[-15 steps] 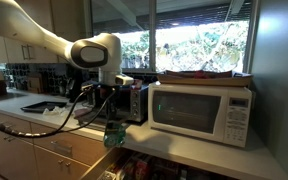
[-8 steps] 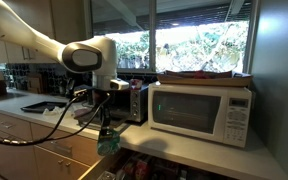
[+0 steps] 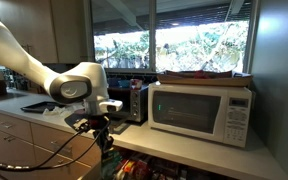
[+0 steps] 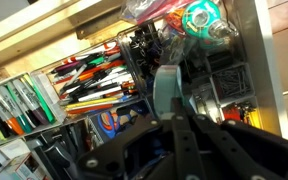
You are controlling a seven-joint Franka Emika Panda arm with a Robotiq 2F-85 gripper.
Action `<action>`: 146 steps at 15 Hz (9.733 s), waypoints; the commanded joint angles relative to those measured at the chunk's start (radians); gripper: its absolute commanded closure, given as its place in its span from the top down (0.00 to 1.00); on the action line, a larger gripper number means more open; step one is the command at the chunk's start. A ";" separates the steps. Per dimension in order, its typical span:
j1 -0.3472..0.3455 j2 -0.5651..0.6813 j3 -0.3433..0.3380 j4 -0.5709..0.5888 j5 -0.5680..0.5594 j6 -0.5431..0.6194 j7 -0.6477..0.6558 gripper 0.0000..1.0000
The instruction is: Put the green packet in the drawer
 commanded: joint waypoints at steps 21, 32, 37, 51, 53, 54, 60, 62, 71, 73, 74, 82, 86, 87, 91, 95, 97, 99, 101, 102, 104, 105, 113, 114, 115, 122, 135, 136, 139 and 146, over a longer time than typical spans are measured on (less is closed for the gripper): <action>0.043 0.179 -0.075 -0.107 0.193 0.435 -0.304 0.00; 0.154 0.337 -0.130 -0.109 0.465 0.679 -0.661 0.00; 0.179 0.373 -0.101 -0.088 0.630 0.719 -0.842 0.00; 0.172 0.375 -0.100 -0.085 0.660 0.701 -0.886 0.01; 0.172 0.375 -0.100 -0.085 0.660 0.701 -0.886 0.01; 0.172 0.375 -0.100 -0.085 0.660 0.701 -0.886 0.01; 0.166 0.384 -0.098 -0.077 0.693 0.716 -0.931 0.00; 0.164 0.391 -0.098 -0.069 0.693 0.716 -0.940 0.00; 0.156 0.454 -0.045 -0.032 0.874 0.724 -1.069 0.00; 0.147 0.477 -0.024 -0.022 0.926 0.738 -1.108 0.00; 0.141 0.489 -0.015 -0.017 0.944 0.752 -1.122 0.00; 0.045 0.554 0.110 0.038 1.060 0.745 -1.253 0.00; -0.046 0.573 0.248 0.083 1.193 0.715 -1.357 0.00; -0.065 0.581 0.274 0.095 1.230 0.706 -1.381 0.00; -0.098 0.635 0.283 0.085 1.263 0.653 -1.405 0.00; -0.146 0.676 0.274 0.077 1.277 0.633 -1.413 0.00; -0.187 0.666 0.287 0.086 1.314 0.640 -1.434 0.00; -0.224 0.631 0.298 0.093 1.358 0.634 -1.464 0.00; -0.251 0.599 0.312 0.103 1.411 0.634 -1.502 0.28; -0.261 0.584 0.316 0.109 1.433 0.631 -1.522 0.34; -0.267 0.548 0.326 0.114 1.470 0.622 -1.552 0.49; -0.267 0.533 0.330 0.115 1.487 0.624 -1.562 0.56; -0.153 0.593 0.288 0.010 1.293 0.887 -1.321 1.00; -0.141 0.608 0.289 0.009 1.302 0.930 -1.312 1.00; -0.131 0.621 0.299 0.015 1.317 0.978 -1.308 1.00; -0.035 0.699 0.274 0.046 1.280 1.083 -1.217 0.94; -0.043 0.790 0.292 0.085 1.259 1.187 -1.171 0.93; -0.046 0.803 0.298 0.093 1.256 1.196 -1.159 0.92; 0.111 0.833 0.121 0.076 1.051 1.166 -0.920 0.88; 0.189 0.901 0.044 0.067 0.897 1.156 -0.731 0.84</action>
